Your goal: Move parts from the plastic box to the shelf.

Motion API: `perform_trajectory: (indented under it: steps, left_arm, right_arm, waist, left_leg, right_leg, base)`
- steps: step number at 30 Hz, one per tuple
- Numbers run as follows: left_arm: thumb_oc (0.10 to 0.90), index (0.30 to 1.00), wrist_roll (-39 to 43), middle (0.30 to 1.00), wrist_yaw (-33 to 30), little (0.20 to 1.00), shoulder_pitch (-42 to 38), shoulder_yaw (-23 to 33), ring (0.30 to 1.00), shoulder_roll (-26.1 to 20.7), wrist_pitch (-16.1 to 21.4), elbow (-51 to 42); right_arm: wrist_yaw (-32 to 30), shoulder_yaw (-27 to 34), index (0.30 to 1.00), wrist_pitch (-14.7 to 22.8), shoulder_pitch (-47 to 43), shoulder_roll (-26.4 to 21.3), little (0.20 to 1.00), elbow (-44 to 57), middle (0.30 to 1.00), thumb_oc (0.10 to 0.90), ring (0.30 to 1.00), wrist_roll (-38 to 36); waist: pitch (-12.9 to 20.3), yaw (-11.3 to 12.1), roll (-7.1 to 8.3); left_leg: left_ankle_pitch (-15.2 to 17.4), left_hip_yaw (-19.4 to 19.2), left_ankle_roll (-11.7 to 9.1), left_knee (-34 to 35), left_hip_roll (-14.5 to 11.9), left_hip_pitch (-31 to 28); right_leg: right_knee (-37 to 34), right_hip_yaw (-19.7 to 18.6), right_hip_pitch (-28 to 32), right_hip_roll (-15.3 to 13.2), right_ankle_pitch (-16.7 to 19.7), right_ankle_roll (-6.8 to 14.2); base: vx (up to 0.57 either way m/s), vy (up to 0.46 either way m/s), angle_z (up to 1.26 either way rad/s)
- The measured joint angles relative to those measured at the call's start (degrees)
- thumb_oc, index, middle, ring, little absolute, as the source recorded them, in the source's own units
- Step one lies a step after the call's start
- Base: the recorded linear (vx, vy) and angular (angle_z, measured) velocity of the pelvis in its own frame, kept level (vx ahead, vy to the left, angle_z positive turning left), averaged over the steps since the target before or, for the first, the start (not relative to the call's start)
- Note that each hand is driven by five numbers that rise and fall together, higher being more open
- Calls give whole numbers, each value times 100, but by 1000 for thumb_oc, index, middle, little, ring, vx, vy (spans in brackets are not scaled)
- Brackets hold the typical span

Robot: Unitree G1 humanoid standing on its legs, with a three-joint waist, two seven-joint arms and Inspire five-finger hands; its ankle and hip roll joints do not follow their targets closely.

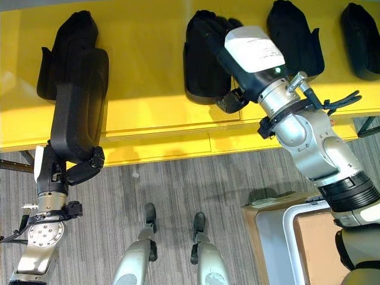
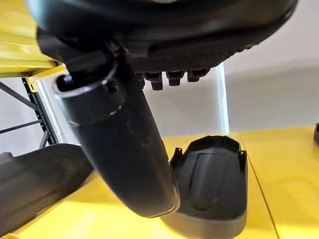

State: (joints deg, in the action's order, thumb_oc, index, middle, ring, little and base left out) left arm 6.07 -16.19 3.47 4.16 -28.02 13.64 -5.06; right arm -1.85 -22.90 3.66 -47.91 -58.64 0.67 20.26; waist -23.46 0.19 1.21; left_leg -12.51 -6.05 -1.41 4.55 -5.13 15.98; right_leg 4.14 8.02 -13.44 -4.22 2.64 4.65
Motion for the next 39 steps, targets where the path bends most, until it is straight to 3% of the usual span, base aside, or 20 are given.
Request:
perform_trajectory:
  steps: [35, 39]
  left_arm:
    - [400, 300, 35, 300, -589, 300, -479, -48, 300, 48, 58, -572]
    - [400, 300, 28, 300, -617, 300, -535, -28, 300, 48, 59, -571]
  right_arm:
    - [-133, -6, 1000, 25, 29, 319, 1000, -147, 1000, 900, 1000, -2]
    - [-187, -237, 1000, 39, -47, 323, 1000, -258, 1000, 900, 1000, 46]
  waist:
    - [1, -78, 4]
    - [1, -73, 4]
  left_leg:
    - [-8, 1, 9, 0, -3, -3]
    - [-8, 1, 9, 0, -2, -3]
  right_leg:
    - [55, 0, -19, -2, -24, 7]
    - [57, 0, -20, -3, -24, 7]
  base:
    - [0, 0, 0]
    - [0, 0, 0]
